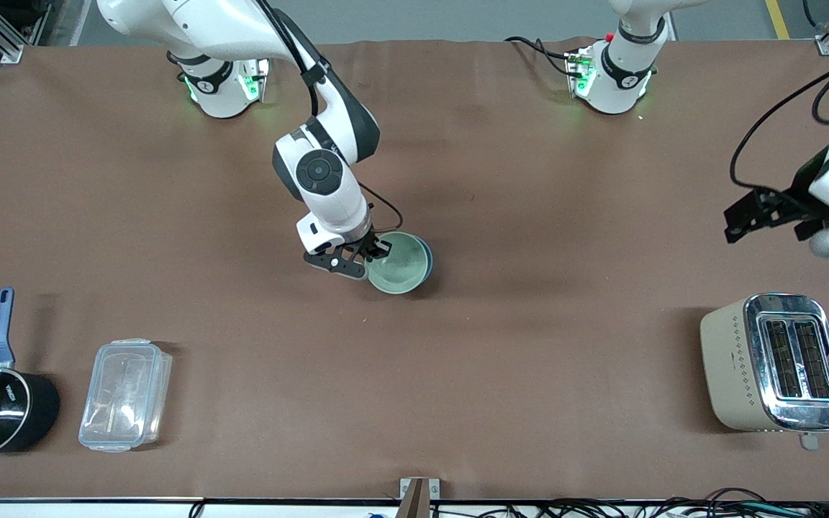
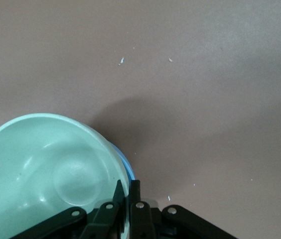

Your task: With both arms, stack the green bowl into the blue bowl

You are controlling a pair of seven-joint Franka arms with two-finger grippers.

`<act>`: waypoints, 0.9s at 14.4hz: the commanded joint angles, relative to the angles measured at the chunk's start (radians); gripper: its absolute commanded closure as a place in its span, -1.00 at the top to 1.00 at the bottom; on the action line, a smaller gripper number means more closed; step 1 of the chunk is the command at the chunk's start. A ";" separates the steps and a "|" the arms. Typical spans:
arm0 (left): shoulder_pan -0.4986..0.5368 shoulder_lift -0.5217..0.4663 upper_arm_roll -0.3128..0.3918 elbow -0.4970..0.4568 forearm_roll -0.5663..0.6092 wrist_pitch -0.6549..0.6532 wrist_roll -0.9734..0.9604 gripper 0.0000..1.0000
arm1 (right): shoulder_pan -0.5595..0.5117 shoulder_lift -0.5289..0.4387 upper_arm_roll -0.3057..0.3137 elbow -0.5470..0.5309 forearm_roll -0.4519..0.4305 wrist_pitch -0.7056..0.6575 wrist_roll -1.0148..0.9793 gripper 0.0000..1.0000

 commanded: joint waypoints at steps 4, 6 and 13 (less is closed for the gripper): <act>0.012 -0.106 0.050 -0.028 -0.086 -0.075 0.052 1.00 | 0.038 0.014 -0.013 -0.008 -0.005 0.010 0.023 -0.95; -0.069 -0.153 0.158 -0.088 -0.105 -0.081 0.059 1.00 | 0.040 0.018 -0.013 -0.008 -0.005 0.010 0.023 -0.94; -0.200 -0.216 0.276 -0.165 -0.113 -0.137 0.085 1.00 | 0.028 0.017 -0.016 -0.005 -0.005 -0.002 0.029 0.83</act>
